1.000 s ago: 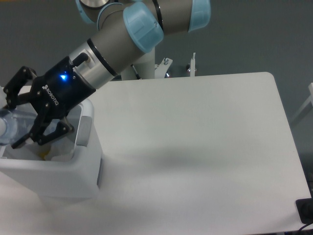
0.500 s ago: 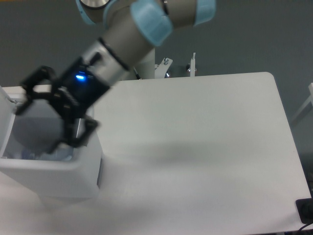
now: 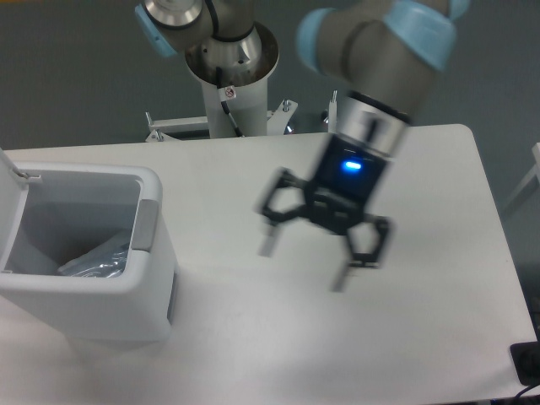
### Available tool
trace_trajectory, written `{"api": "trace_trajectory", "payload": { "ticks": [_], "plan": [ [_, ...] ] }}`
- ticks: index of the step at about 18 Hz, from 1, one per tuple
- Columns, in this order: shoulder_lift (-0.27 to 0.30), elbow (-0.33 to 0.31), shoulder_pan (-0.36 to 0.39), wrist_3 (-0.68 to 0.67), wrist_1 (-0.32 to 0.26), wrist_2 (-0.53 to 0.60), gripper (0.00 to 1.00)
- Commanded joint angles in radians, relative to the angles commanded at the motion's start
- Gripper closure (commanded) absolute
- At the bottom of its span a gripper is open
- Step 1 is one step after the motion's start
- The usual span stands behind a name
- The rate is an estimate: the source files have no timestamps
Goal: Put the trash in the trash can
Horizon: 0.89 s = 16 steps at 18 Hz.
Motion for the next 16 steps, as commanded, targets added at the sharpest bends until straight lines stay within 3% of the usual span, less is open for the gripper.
{"api": "trace_trajectory", "payload": {
  "ticks": [8,16],
  "plan": [
    [-0.058,-0.029,0.034,0.157,-0.006,0.424,0.0],
    [-0.089,-0.038,0.025,0.272,-0.008,0.498,0.0]
  ]
}}
